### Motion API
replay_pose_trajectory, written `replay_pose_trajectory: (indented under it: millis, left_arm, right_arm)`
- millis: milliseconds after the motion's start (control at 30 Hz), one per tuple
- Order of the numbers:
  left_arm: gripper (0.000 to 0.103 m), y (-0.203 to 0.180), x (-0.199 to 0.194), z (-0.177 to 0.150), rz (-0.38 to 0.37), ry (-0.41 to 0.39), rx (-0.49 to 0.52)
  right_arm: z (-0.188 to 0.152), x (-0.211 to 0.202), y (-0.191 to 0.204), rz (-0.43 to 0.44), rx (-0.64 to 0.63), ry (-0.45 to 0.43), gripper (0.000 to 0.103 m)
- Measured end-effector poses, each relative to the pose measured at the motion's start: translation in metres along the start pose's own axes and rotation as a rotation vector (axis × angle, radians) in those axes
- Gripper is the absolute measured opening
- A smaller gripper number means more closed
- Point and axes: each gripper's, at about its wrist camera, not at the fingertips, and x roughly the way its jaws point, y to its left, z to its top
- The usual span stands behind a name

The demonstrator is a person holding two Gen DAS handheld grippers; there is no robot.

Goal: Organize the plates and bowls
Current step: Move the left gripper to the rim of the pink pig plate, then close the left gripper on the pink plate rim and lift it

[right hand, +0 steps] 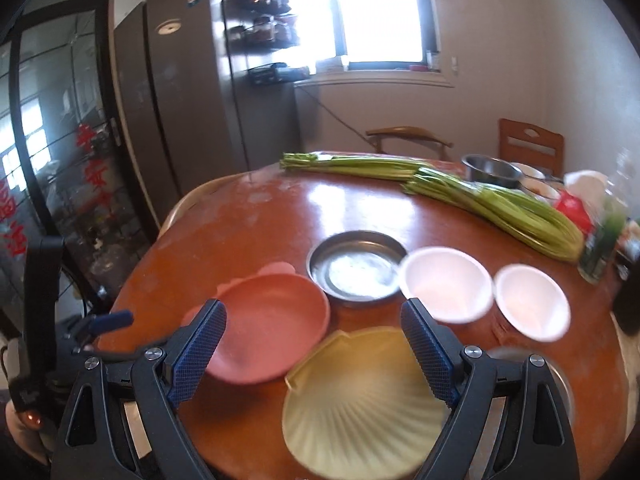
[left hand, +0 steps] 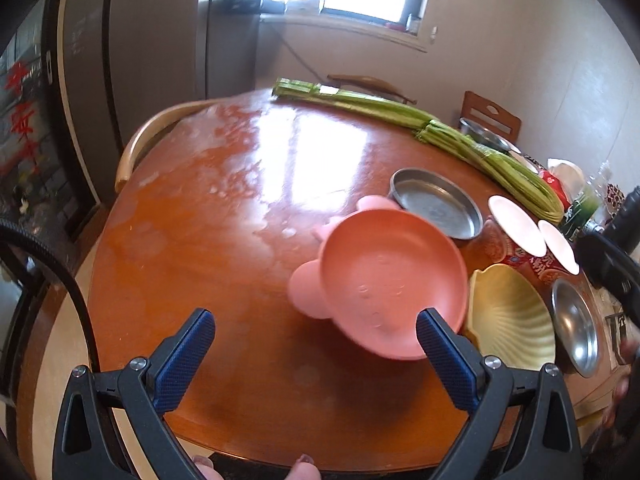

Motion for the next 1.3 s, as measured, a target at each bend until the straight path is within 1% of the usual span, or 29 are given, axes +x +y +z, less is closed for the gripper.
replay_pose_trajectory:
  millis: [67, 100, 167, 267, 333, 433, 500, 533, 600, 667, 733, 800, 867, 933, 1067, 1133, 1300]
  left_arm:
    - [0.101, 0.007, 0.006, 0.0, -0.015, 0.022, -0.019]
    - [0.101, 0.009, 0.01, -0.001, -0.024, 0.04, -0.027]
    - [0.101, 0.011, 0.018, -0.002, -0.041, 0.069, -0.041]
    - [0.101, 0.008, 0.027, -0.003, -0.065, 0.104, -0.041]
    - [0.101, 0.004, 0.035, -0.002, -0.088, 0.135, -0.035]
    - [0.101, 0.0, 0.045, -0.002, -0.096, 0.169, -0.031]
    - [0.101, -0.002, 0.05, 0.0, -0.098, 0.181, -0.037]
    - [0.1, -0.002, 0.052, 0.001, -0.101, 0.184, -0.039]
    - [0.099, -0.006, 0.055, 0.002, -0.094, 0.187, -0.032]
    - [0.098, -0.009, 0.059, 0.002, -0.087, 0.191, -0.024]
    - [0.09, -0.011, 0.06, 0.004, -0.074, 0.184, -0.017]
    - [0.087, -0.013, 0.061, 0.005, -0.073, 0.182, -0.008]
    - [0.082, -0.016, 0.062, 0.005, -0.067, 0.177, 0.001]
    - [0.073, -0.019, 0.062, 0.006, -0.068, 0.176, 0.01]
    - [0.067, -0.02, 0.063, 0.007, -0.073, 0.174, 0.007]
    - [0.057, -0.019, 0.063, 0.009, -0.089, 0.172, 0.002]
    - [0.056, -0.011, 0.059, 0.02, -0.08, 0.142, 0.005]
  right_arm:
    - [0.005, 0.02, 0.0, 0.022, -0.006, 0.046, 0.09]
    - [0.007, 0.032, 0.0, 0.023, -0.014, 0.082, 0.09]
    - [0.009, 0.052, 0.0, 0.02, -0.011, 0.124, 0.09]
    - [0.008, 0.074, -0.003, 0.01, 0.007, 0.177, 0.09]
    - [0.006, 0.089, 0.0, 0.016, -0.008, 0.226, 0.09]
    - [0.002, 0.104, 0.0, -0.021, -0.041, 0.264, 0.089]
    - [0.0, 0.116, -0.001, -0.02, -0.034, 0.29, 0.088]
    - [-0.001, 0.121, -0.004, -0.009, -0.017, 0.303, 0.085]
    - [-0.002, 0.129, -0.006, -0.023, -0.018, 0.316, 0.08]
    - [-0.003, 0.135, -0.007, -0.025, -0.034, 0.327, 0.07]
    - [-0.005, 0.14, -0.009, 0.002, -0.022, 0.337, 0.063]
    - [-0.006, 0.141, -0.006, 0.001, -0.034, 0.338, 0.062]
    - [-0.008, 0.143, -0.004, 0.013, -0.043, 0.343, 0.057]
    - [-0.009, 0.145, -0.001, 0.033, -0.042, 0.348, 0.054]
    - [-0.009, 0.144, -0.002, 0.056, -0.035, 0.35, 0.053]
    - [-0.009, 0.144, -0.003, 0.092, -0.006, 0.357, 0.052]
    - [-0.002, 0.138, 0.007, 0.113, -0.012, 0.334, 0.052]
